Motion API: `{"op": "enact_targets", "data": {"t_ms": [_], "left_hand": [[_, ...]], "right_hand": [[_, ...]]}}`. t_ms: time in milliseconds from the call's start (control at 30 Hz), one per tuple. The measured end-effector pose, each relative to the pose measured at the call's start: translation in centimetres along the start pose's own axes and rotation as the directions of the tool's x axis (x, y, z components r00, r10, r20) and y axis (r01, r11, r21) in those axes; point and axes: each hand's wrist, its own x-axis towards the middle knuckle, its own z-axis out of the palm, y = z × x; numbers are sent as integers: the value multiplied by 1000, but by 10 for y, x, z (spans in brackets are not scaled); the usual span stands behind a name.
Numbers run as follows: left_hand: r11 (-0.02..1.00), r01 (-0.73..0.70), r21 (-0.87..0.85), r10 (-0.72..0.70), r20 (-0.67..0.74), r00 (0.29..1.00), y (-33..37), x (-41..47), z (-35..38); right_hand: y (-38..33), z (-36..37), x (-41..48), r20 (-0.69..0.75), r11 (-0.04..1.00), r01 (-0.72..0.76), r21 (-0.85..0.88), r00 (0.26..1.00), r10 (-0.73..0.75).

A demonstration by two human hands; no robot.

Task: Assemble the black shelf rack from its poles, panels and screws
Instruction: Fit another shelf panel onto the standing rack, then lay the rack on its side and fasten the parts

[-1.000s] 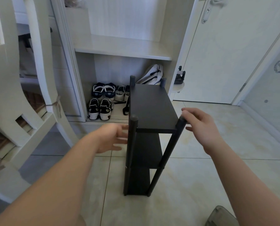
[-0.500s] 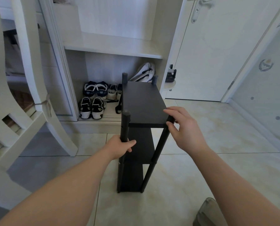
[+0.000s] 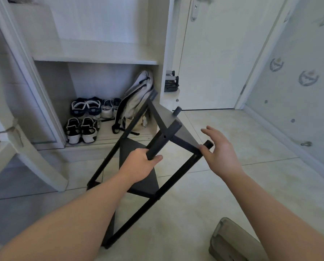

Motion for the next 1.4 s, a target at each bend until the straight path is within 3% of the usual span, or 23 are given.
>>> {"op": "enact_targets", "data": {"t_ms": [100, 167, 300, 533, 867, 1133, 1267, 1400], "left_hand": [[992, -1, 123, -4, 38, 999, 12, 4, 30], [981, -17, 192, 1, 82, 997, 17, 7, 49], [949, -68, 307, 21, 154, 988, 20, 13, 83], [869, -134, 477, -11, 290, 957, -18, 35, 136], [801, -301, 518, 0, 503, 865, -98, 71, 168], [839, -192, 509, -150, 555, 818, -149, 56, 188], [774, -191, 604, -210, 529, 822, -171, 51, 188], [709, -267, 653, -174, 528, 831, -186, 50, 182]], "right_hand": [[6, -21, 1, -69, 992, 96, 82, 994, -90], [11, -27, 2, 11, 986, 56, 158, 998, -59], [41, -16, 6, 243, 998, -55, -29, 968, 61], [110, 22, 13, 369, 959, -122, -256, 905, 213], [205, 127, -9, 549, 939, -69, -337, 796, 256], [232, 178, -16, 612, 950, -89, -298, 747, 261], [234, 209, -22, 642, 957, -60, -285, 729, 237], [239, 230, -26, 642, 946, -70, -315, 719, 267]]}}
